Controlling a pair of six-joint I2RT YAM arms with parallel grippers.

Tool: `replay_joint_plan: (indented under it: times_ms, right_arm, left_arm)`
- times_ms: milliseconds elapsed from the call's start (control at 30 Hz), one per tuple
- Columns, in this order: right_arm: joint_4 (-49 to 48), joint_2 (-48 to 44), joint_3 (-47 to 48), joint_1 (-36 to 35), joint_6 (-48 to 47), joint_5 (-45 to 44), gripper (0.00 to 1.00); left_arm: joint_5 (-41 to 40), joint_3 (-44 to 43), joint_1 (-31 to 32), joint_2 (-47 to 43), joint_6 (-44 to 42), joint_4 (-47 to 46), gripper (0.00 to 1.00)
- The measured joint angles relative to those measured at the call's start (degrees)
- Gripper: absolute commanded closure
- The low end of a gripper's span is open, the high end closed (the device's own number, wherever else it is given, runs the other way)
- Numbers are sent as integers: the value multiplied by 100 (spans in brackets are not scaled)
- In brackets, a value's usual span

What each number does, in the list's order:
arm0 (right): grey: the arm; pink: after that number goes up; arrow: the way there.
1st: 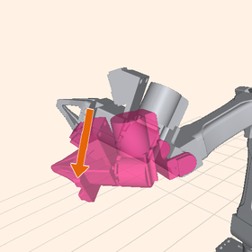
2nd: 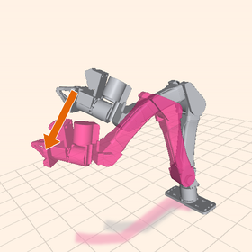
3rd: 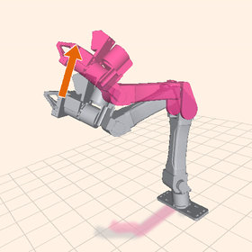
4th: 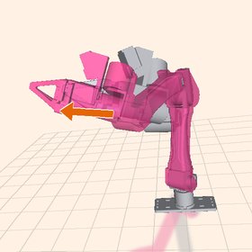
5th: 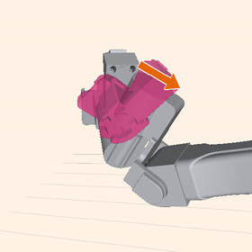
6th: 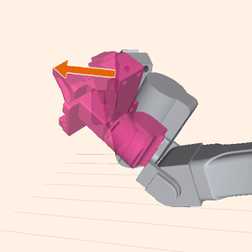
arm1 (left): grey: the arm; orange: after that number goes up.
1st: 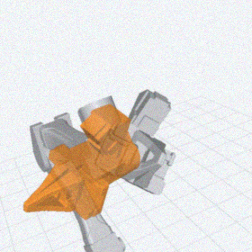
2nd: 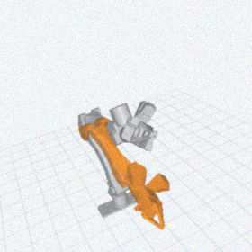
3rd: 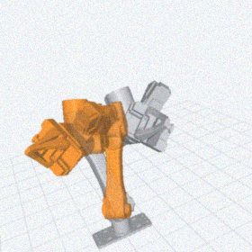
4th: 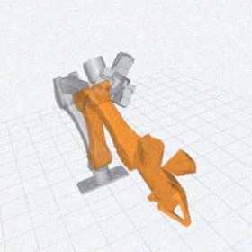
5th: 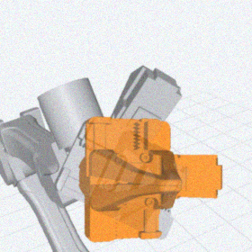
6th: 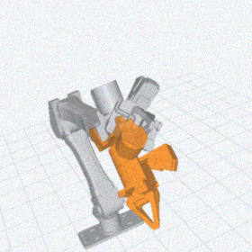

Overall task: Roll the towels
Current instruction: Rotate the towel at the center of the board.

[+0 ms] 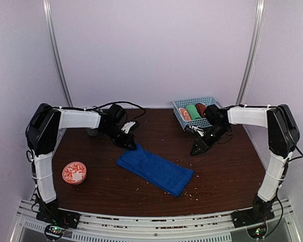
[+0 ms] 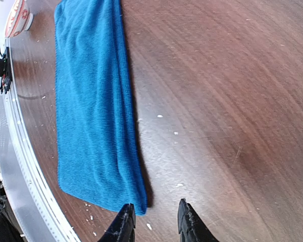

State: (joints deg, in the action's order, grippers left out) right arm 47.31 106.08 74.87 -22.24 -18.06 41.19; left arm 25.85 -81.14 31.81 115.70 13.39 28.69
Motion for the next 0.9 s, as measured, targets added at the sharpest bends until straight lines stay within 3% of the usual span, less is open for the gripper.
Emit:
replay_joint_plan:
  times_ms: [200, 467, 567, 733, 900]
  right_arm:
    - [-66, -2, 0, -20, -4, -13, 70]
    - [-234, -396, -22, 133, -2, -9, 70]
    - [-476, -651, -92, 162, 0, -7, 70]
    - [-1001, -831, -282, 162, 66, -9, 73]
    - [-1150, -483, -308, 72, 63, -7, 74]
  left_arm:
    - [122, -326, 46, 767, 44, -203, 100]
    - [535, -2092, 186, 2041, -96, -629, 100]
    - [660, -2529, 310, 2330, -173, -761, 92]
    - [435, -2455, 402, 2076, -223, -809, 79]
    - [-302, -1390, 197, 750, 433, -997, 74]
